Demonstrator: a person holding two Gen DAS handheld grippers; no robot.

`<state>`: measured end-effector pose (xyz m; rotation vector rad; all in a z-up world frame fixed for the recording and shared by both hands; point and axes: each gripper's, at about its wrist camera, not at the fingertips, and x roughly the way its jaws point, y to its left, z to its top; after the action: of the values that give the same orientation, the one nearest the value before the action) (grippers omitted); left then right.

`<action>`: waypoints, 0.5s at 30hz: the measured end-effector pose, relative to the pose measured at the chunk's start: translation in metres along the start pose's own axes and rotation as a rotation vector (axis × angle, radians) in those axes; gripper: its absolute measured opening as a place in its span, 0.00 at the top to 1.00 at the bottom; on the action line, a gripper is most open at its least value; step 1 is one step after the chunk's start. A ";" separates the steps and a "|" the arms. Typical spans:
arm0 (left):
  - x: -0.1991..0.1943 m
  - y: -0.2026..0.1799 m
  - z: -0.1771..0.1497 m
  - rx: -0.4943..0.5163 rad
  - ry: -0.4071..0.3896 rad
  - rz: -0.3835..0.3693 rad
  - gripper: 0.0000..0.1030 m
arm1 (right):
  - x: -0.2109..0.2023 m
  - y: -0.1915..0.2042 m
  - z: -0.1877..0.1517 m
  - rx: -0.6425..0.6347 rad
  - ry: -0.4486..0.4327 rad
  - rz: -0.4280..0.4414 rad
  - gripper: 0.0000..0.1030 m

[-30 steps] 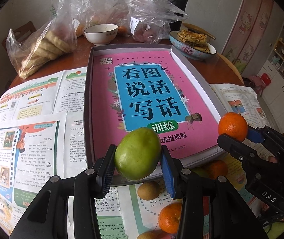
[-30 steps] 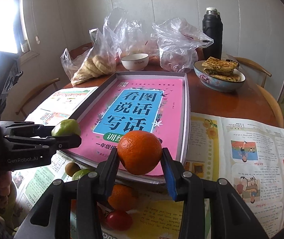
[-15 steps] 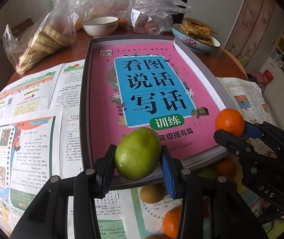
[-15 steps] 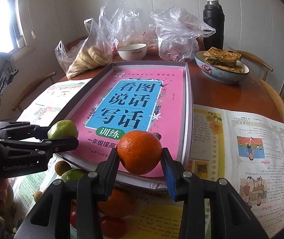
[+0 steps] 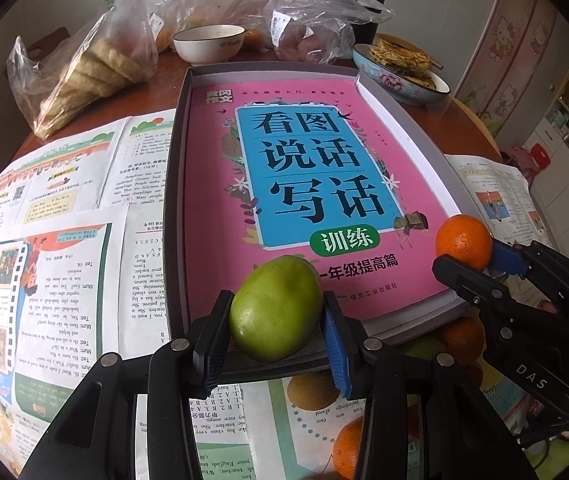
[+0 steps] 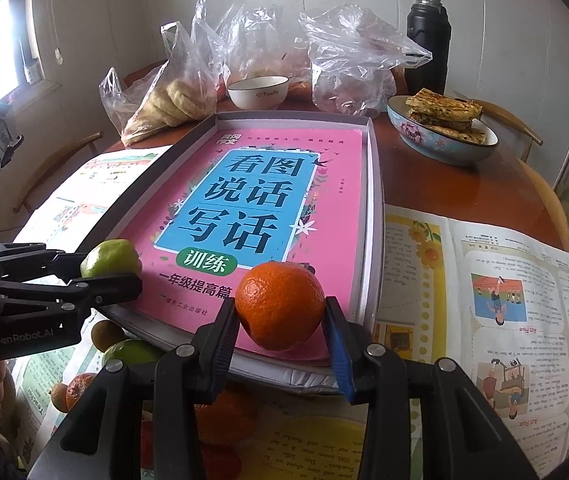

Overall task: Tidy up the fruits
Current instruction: 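Lift the green fruit with the left tool while the right tool carries the orange toward the tray, then lower the green fruit into the tray and open the left tool while the right tool releases the orange there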

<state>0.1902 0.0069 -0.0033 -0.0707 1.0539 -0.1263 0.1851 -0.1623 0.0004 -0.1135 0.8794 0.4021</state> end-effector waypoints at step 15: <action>-0.004 0.005 -0.003 -0.017 -0.007 0.014 0.57 | -0.007 0.002 -0.002 -0.004 -0.022 -0.023 0.55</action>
<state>0.1864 0.0127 -0.0022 -0.0793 1.0486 -0.1038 0.1790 -0.1631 0.0041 -0.1223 0.8556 0.3833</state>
